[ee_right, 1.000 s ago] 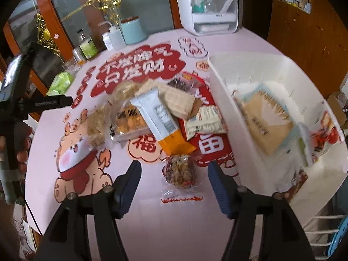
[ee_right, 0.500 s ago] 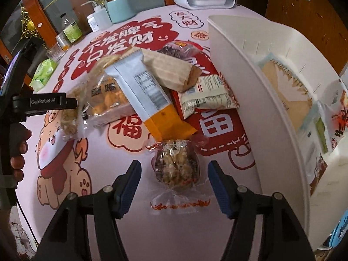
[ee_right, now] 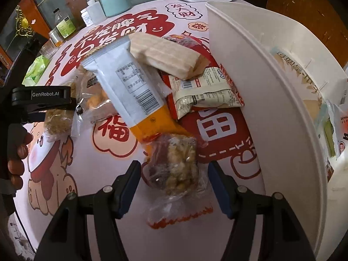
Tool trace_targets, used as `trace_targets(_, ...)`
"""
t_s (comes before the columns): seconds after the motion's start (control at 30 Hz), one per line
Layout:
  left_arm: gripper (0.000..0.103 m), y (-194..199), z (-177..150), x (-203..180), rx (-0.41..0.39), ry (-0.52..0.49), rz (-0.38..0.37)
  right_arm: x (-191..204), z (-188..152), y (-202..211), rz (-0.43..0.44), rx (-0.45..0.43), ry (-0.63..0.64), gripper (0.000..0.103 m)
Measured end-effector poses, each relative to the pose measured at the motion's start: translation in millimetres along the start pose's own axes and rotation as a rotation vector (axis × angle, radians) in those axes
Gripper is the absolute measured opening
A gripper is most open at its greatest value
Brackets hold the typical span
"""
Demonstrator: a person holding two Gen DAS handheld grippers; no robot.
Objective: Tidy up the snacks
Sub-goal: 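Grasp the clear box of puffed snacks with the left tool while the right tool grasps the clear nut-candy bag, then carry the puffed-snack box and nut-candy bag into the white tray and release both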
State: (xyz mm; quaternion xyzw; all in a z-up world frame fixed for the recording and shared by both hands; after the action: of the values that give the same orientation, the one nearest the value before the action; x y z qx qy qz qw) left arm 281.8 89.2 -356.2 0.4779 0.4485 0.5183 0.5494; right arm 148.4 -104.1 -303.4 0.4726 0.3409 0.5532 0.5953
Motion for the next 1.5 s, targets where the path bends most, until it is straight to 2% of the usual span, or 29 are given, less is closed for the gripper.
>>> trace_targets(0.2,0.103,-2,3,-2,-0.026,-0.004,0.009,5,2,-2,-0.026,-0.025,0.035,0.065)
trace_targets(0.27,0.102,-1,-1,-2,-0.035,-0.006,0.013,5,3,-2,-0.038,-0.032,0.045,0.060)
trace_targets(0.3,0.098,-1,-3,0,-0.041,-0.007,0.006,5,3,-2,-0.045,-0.035,0.049,0.055)
trace_targets(0.37,0.090,2,-4,2,-0.056,-0.018,0.004,5,4,-2,-0.050,-0.035,0.054,0.054)
trace_targets(0.43,0.077,8,-6,-2,-0.076,-0.039,0.000,6,3,-2,-0.047,-0.036,0.045,0.053)
trace_targets(0.47,0.065,11,-8,-2,-0.083,-0.043,0.000,6,3,-2,-0.043,-0.035,0.043,0.052)
trace_targets(0.5,0.061,14,-10,-3,-0.089,-0.045,0.005,7,2,-2,-0.038,-0.034,0.043,0.050)
trace_targets(0.8,0.060,28,-40,7,-0.077,-0.059,0.056,15,-16,8,-0.028,-0.020,0.072,0.048)
trace_targets(0.93,0.060,41,-55,11,-0.096,-0.078,0.068,17,-21,19,-0.022,-0.033,0.074,0.048)
trace_targets(1.23,0.060,98,-68,-9,-0.210,-0.175,0.056,24,-18,67,-0.017,-0.141,0.085,0.048)
trace_targets(1.5,0.060,154,-62,-67,-0.339,-0.311,0.026,8,-6,120,-0.013,-0.261,0.058,0.048)
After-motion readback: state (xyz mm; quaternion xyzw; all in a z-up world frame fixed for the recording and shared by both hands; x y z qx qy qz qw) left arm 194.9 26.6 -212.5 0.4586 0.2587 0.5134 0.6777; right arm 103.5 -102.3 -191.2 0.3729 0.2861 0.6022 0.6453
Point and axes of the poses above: each gripper's, at about its wrist camera, not at the fingertips, and y roughly against the way its jaws point, x to its left, z to its top, the point moved 10 cm from there along -y, roughly the way its jaws point, and after that the axes turned 2 degrees about -y, right-handed, at the moved point
